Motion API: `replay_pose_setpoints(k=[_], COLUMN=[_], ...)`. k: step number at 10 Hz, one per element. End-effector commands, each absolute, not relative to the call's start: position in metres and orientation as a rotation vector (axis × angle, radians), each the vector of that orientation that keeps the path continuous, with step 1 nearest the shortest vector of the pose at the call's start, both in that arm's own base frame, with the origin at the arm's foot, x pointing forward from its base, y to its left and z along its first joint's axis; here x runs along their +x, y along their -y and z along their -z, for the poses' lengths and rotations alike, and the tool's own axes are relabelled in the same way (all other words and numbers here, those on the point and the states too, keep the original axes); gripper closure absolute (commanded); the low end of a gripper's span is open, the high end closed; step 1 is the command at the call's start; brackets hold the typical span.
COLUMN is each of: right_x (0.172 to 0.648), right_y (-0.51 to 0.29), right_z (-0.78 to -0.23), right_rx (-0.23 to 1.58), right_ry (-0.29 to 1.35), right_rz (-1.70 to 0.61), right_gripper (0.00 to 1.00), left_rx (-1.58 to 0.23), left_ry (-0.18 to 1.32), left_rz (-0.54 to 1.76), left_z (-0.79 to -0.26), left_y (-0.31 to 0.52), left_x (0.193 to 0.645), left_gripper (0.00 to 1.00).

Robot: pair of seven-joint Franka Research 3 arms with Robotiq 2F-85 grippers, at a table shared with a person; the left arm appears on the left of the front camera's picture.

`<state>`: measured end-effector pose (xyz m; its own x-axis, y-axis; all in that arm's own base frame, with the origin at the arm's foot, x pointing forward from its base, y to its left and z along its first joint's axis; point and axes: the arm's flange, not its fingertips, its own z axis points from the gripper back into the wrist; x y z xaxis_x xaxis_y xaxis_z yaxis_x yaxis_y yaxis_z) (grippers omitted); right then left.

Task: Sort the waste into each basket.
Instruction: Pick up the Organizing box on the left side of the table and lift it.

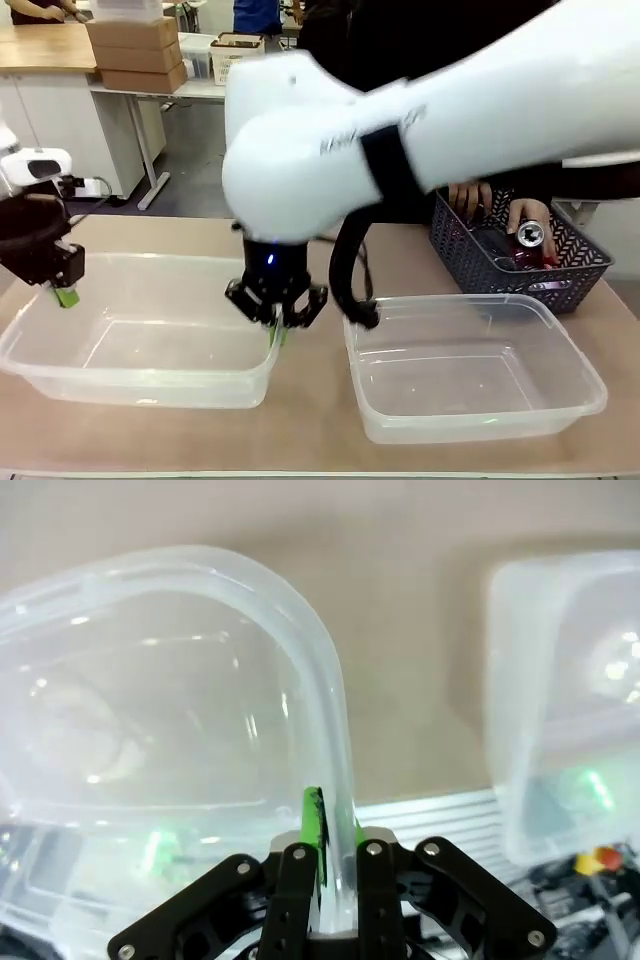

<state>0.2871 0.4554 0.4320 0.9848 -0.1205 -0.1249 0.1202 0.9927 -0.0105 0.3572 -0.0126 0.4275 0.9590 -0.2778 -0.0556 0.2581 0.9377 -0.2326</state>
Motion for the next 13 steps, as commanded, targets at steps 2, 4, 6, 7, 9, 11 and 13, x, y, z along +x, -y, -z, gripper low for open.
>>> replay_pose_setpoints(k=[2, 4, 6, 7, 9, 11, 13], right_x=[0.274, 0.275, 0.275, 0.275, 0.287, 0.311, 0.340], right_y=[-0.383, -0.426, -0.426, -0.426, -0.416, -0.380, -0.325], right_z=[-0.500, -0.495, -0.495, -0.495, -0.498, -0.508, -0.513], right_rx=[-0.081, 0.015, 0.015, 0.015, 0.065, 0.093, 0.003], right_ry=[-0.150, -0.110, -0.110, -0.110, -0.136, -0.155, -0.136], right_rz=[-0.041, 0.044, 0.044, 0.044, 0.044, 0.019, 0.029], right_gripper=[1.00, 1.00, 1.00, 1.00, 0.95, 0.95, 0.95], left_rx=[-0.238, -0.277, -0.277, -0.277, -0.327, -0.416, -0.437], left_ry=[-0.026, -0.065, -0.065, -0.065, -0.028, -0.148, -0.185], left_rz=[0.197, 0.236, 0.236, 0.236, 0.259, 0.260, 0.277], left_z=[-0.503, -0.485, -0.485, -0.485, -0.502, -0.529, -0.542], left_y=[0.003, 0.028, 0.028, 0.028, 0.047, 0.076, 0.120], left_x=[0.353, 0.349, 0.349, 0.349, 0.352, 0.373, 0.402], left_gripper=[1.00, 1.00, 1.00, 1.00, 0.95, 0.95, 0.95])
